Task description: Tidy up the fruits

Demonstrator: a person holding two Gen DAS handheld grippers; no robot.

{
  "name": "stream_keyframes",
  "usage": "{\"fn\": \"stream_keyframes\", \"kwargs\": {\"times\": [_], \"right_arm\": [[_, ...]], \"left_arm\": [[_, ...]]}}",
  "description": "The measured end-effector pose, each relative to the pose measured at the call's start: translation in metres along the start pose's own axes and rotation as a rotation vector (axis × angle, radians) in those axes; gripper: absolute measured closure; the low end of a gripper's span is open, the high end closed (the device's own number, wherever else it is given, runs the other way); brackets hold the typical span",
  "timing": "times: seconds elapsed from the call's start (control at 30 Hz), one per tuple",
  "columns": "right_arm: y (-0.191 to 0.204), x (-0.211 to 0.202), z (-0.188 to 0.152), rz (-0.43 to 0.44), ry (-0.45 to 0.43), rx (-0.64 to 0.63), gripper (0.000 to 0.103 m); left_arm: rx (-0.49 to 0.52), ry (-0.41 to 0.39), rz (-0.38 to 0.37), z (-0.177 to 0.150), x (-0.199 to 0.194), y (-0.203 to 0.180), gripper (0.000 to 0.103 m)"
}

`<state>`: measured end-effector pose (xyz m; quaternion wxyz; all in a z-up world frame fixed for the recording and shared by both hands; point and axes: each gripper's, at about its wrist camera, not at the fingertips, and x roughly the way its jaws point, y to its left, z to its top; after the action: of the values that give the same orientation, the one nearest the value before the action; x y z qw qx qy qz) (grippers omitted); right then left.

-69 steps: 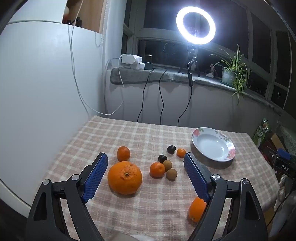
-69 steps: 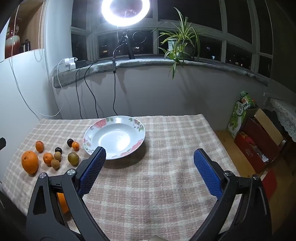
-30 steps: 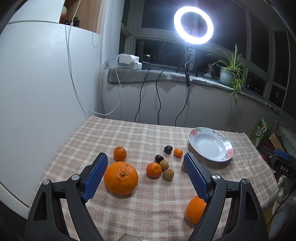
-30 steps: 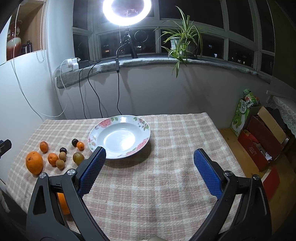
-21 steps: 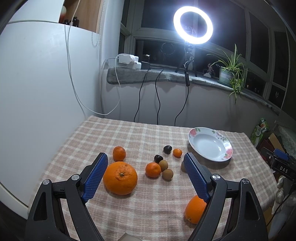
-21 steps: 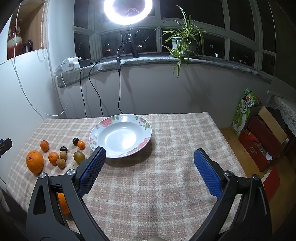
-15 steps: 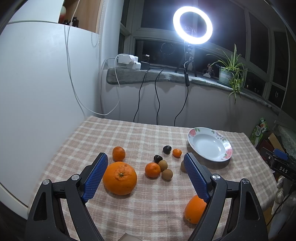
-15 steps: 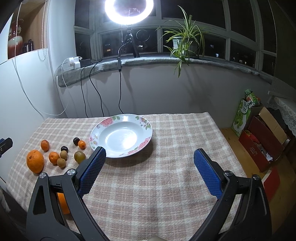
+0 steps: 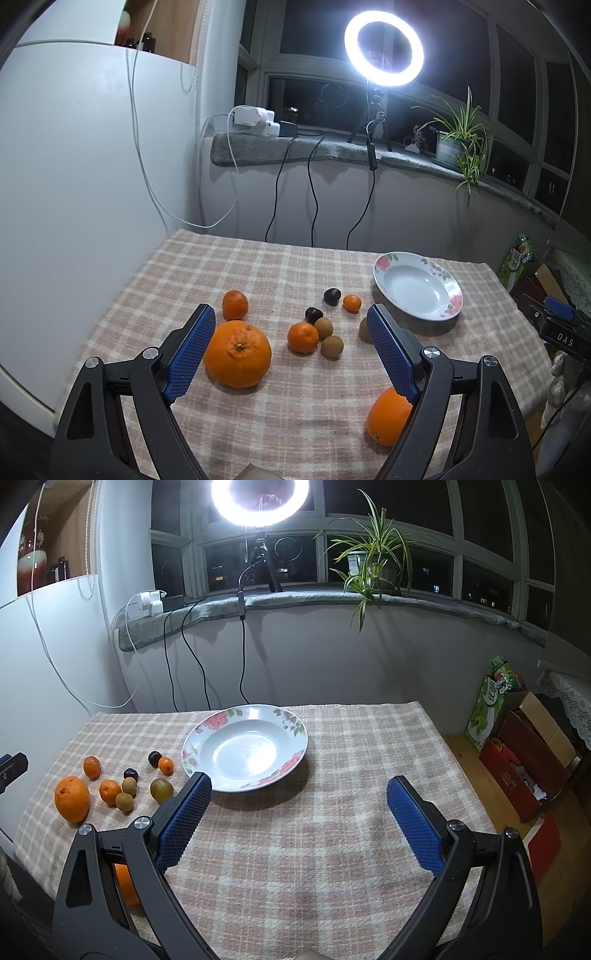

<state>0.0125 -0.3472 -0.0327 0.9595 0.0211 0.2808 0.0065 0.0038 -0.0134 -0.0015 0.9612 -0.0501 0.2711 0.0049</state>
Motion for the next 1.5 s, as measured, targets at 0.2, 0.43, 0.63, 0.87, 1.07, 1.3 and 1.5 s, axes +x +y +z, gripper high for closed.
{"fn": "stream_keyframes", "kwargs": {"times": [0.2,0.43,0.63,0.87,1.07,1.3,1.5], "right_arm": [[0.003,0.001,-0.002,0.007,0.004,-0.002,0.005],[0.007,0.002,-0.006,0.024,0.014,-0.004,0.005],[0.004,0.003,-0.006,0.037,0.024,-0.007,0.005],[0.008,0.010,-0.010,0.098,0.064,-0.022,0.005],[0.021,0.014,-0.022,0.222,0.121,-0.057,0.011],[0.041,0.024,-0.039,0.382,0.216,-0.082,0.021],[0.054,0.036,-0.051,0.488,0.293,-0.069,0.022]], "left_arm": [[0.001,0.002,-0.002,0.000,0.000,0.001,0.019],[0.000,0.004,-0.005,-0.001,0.002,0.001,0.019],[-0.009,0.017,-0.008,-0.003,0.005,0.003,0.019],[-0.005,0.059,-0.060,-0.010,0.011,0.002,0.019],[-0.016,0.127,-0.159,-0.022,0.018,0.001,0.020],[-0.087,0.265,-0.314,-0.046,0.033,0.000,0.027],[-0.051,0.332,-0.368,-0.059,0.038,-0.012,0.034]]}}
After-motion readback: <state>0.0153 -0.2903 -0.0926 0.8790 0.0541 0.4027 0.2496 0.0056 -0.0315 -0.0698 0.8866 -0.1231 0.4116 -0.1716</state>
